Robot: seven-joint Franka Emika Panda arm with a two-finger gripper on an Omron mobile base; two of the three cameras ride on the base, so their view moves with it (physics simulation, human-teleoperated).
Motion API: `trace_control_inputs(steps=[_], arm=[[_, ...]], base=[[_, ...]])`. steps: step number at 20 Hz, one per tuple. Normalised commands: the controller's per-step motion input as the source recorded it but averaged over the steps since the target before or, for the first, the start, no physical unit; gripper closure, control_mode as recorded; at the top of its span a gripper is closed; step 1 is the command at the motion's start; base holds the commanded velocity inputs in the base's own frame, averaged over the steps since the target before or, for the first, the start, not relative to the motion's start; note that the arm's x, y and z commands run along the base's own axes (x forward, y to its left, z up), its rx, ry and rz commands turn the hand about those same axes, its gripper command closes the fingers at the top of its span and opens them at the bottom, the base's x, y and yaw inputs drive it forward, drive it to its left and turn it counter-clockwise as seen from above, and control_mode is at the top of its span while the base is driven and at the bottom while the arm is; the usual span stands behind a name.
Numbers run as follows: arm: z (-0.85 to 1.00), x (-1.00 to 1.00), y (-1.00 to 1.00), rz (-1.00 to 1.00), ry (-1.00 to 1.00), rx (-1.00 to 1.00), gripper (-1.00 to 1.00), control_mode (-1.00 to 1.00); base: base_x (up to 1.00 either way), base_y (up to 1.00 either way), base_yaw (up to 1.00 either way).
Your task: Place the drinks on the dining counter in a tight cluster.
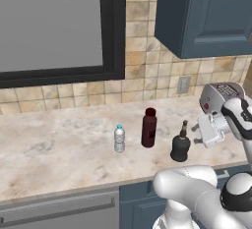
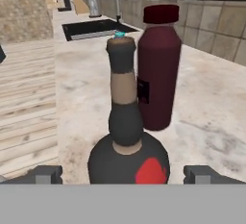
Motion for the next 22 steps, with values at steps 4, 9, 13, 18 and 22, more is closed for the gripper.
trace_control_inputs(steps=[4,9,13,18,22], arm=[[-0.12,0.00,0.00,-0.02,0.04,0.00,-1.00,-1.00],[-0.03,0.06,0.00,-0.01,0.05,0.00,-1.00,-1.00],[0.00,0.09,0.01,-0.01,0.05,0.00,-1.00,-1.00],[0.00,0.00,0.00,0.00,0.06,0.01,-1.00,-1.00],[0.00,0.00,0.00,0.00,0.04,0.01,-1.00,-1.00]], base=[[0.00,0.00,0.00],[0.00,0.00,0.00],[0.00,0.00,0.00],[0.00,0.00,0.00],[0.00,0.00,0.00]])
